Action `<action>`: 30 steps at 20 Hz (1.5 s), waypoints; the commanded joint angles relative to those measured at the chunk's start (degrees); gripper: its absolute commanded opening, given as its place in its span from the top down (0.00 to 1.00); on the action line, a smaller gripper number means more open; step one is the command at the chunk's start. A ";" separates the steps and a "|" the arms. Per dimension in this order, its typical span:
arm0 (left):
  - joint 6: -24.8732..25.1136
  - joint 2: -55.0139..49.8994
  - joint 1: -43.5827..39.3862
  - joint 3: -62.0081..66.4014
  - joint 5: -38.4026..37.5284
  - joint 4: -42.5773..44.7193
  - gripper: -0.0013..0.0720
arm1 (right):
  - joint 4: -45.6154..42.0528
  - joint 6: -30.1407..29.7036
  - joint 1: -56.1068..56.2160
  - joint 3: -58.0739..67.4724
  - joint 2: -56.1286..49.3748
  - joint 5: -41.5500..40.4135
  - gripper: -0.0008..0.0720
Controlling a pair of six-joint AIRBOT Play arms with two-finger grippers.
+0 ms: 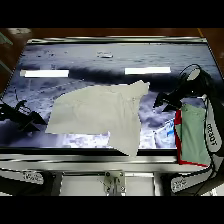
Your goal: Fold the shirts.
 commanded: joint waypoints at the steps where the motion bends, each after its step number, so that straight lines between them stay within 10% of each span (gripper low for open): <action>1: 0.59 -3.19 -1.60 -1.05 1.90 0.04 0.01 | 0.46 0.31 -0.13 -0.50 0.04 -1.14 0.06; 6: -0.24 -5.42 -6.32 -1.16 7.34 -5.35 0.10 | 0.42 1.42 -0.13 -0.50 0.04 -1.03 0.06; 8: -2.51 -5.42 -8.24 -1.16 10.08 -5.55 0.70 | 0.09 2.05 -0.13 -0.50 0.04 -0.68 0.06; 10: -2.62 -5.42 -9.60 -1.14 9.66 -5.46 0.92 | -1.86 2.12 -0.13 -0.50 0.04 0.63 0.06; 21: 0.00 3.69 -9.60 -1.07 8.59 -5.51 0.93 | 9.64 -3.15 6.88 -21.68 -0.11 -13.03 0.07; 26: 1.14 5.81 -9.64 -1.03 8.57 -5.97 0.93 | 12.00 -1.66 12.48 -22.03 -1.38 -19.89 0.22; 27: 1.31 6.34 -9.62 -1.03 8.59 -6.32 0.93 | 12.22 -0.90 13.18 -22.03 -1.38 -21.33 0.35; 28: 1.51 6.95 -9.62 -0.98 8.59 -6.58 0.93 | 12.44 -0.83 13.62 -22.01 -1.27 -22.16 0.75; 30: 1.42 9.07 -9.62 -0.20 8.61 -6.38 0.93 | 12.44 -0.66 13.55 -21.94 0.39 -22.32 0.91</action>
